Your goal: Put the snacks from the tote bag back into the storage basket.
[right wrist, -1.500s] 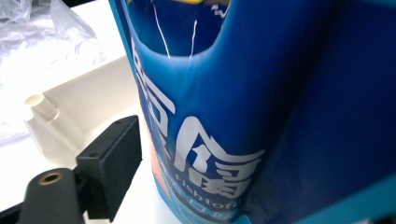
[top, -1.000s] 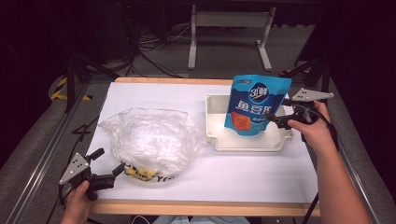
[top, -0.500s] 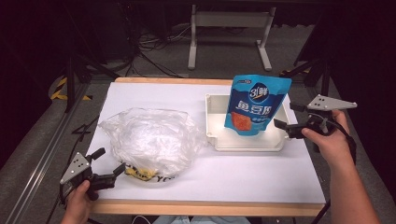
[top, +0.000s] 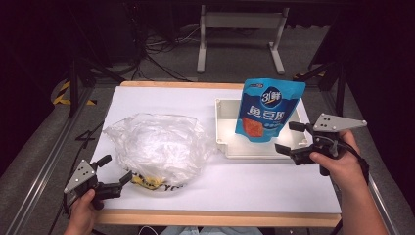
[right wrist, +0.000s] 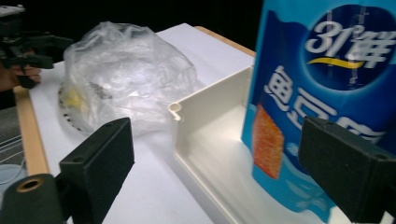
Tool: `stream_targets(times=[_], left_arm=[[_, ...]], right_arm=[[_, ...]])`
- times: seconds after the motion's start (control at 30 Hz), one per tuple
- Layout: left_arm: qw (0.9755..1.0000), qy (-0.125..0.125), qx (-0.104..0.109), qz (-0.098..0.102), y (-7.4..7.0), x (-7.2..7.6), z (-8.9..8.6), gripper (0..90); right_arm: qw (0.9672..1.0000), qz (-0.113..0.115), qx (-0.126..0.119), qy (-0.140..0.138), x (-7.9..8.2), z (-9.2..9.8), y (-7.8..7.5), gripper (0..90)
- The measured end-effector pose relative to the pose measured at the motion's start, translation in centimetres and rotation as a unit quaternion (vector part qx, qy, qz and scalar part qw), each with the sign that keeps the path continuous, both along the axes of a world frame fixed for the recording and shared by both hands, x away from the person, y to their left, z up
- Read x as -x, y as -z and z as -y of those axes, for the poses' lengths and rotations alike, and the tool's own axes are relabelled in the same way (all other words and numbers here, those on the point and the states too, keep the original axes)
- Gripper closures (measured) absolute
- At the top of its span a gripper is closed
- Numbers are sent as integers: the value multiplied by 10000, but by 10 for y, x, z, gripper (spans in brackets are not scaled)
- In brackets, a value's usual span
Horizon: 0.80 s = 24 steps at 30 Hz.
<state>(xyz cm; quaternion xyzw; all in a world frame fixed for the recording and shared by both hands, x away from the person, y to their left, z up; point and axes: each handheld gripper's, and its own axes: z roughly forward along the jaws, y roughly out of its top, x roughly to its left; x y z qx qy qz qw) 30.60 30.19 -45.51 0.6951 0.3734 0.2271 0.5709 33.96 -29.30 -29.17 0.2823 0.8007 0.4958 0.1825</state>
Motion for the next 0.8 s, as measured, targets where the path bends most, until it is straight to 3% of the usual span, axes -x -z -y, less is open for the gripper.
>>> stream_targets(times=[0.43, 0.8], left_arm=[[10000, 4, -11, 17, -1, 1, 0, 2], [10000, 16, -35, 32, -1, 1, 0, 2]], right_arm=[[9989, 61, -284, -378, 11, -20, 21, 103], [9989, 94, -193, -406, 10, -36, 53, 94]])
